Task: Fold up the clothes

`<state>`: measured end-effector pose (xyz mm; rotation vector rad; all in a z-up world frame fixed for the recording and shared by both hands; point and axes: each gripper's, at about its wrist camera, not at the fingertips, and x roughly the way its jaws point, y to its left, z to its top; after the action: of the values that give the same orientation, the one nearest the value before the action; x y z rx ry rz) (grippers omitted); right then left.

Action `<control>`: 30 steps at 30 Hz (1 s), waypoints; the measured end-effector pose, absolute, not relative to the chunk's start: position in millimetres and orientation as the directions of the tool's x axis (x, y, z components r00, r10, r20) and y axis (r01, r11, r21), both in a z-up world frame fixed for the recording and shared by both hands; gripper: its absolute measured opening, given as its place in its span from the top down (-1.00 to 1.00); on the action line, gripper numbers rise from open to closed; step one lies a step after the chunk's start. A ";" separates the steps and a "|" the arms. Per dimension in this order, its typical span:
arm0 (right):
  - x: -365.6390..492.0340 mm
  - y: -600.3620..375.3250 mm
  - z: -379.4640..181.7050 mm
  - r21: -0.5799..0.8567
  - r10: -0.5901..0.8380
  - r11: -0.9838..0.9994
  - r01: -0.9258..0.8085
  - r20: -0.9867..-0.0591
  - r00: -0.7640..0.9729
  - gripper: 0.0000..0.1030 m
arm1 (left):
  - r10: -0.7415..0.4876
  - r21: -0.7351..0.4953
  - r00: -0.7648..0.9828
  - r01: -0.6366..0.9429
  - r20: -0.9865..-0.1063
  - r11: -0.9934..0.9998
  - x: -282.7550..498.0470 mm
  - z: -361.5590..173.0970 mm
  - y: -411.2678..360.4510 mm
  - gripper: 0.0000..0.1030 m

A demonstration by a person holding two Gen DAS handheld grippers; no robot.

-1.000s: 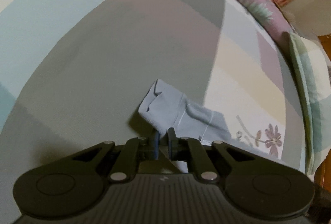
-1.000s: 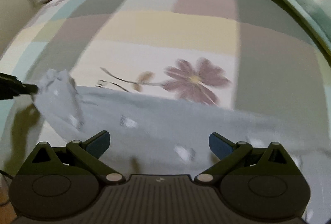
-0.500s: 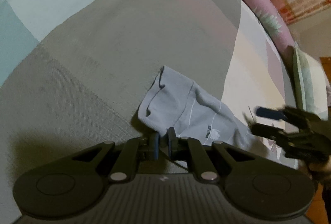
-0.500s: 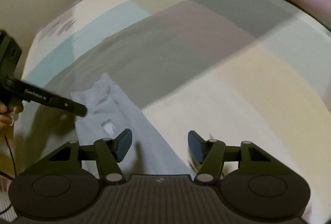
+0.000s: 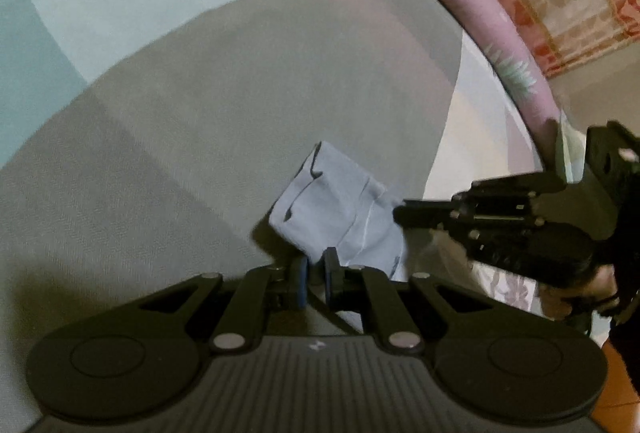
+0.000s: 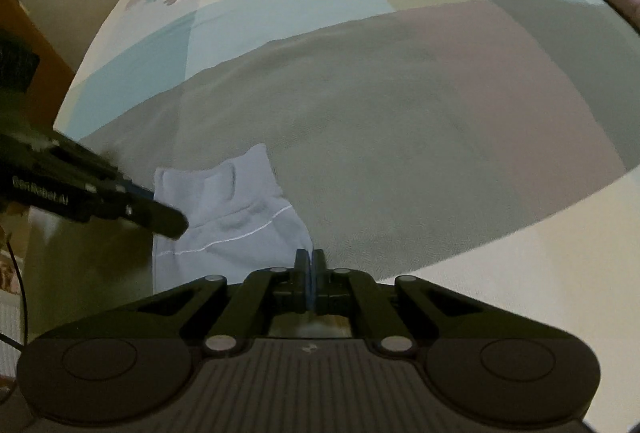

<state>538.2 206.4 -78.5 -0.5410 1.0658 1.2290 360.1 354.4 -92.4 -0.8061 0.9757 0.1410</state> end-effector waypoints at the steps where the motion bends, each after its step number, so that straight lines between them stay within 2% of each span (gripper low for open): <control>1: 538.6 207.9 -76.9 0.186 0.485 0.301 -0.935 -0.874 -0.018 0.97 | -0.235 -0.548 0.583 -0.446 -0.778 0.708 361.7 -89.7 357.5 0.89; 11: 595.9 228.4 -48.9 0.082 0.536 0.444 -0.892 -0.822 0.191 0.97 | -0.174 -0.535 0.682 -0.363 -0.710 0.762 419.7 -57.8 400.2 0.89; 15: 615.4 243.1 -54.8 0.066 0.533 0.476 -0.877 -0.815 0.228 0.97 | -0.146 -0.503 0.681 -0.361 -0.718 0.785 440.5 -61.4 406.1 0.89; 18: 618.4 245.1 -60.5 0.066 0.523 0.506 -0.860 -0.816 0.245 0.76 | -0.113 -0.452 0.639 -0.396 -0.761 0.799 434.8 -66.6 411.4 0.87; 23: 615.8 216.4 -43.6 0.104 0.557 0.522 -0.847 -0.793 0.246 0.58 | -0.065 -0.412 0.617 -0.440 -0.784 0.798 422.8 -61.8 422.9 0.83; 30: 610.7 131.7 -44.0 0.089 0.470 0.611 -0.787 -0.840 0.270 0.44 | -0.065 -0.276 0.588 -0.277 -0.806 0.920 440.6 -48.6 376.1 0.58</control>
<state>610.7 131.7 -44.0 -0.3814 0.9715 0.8744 440.6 376.1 -48.6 -0.3972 0.9404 0.1275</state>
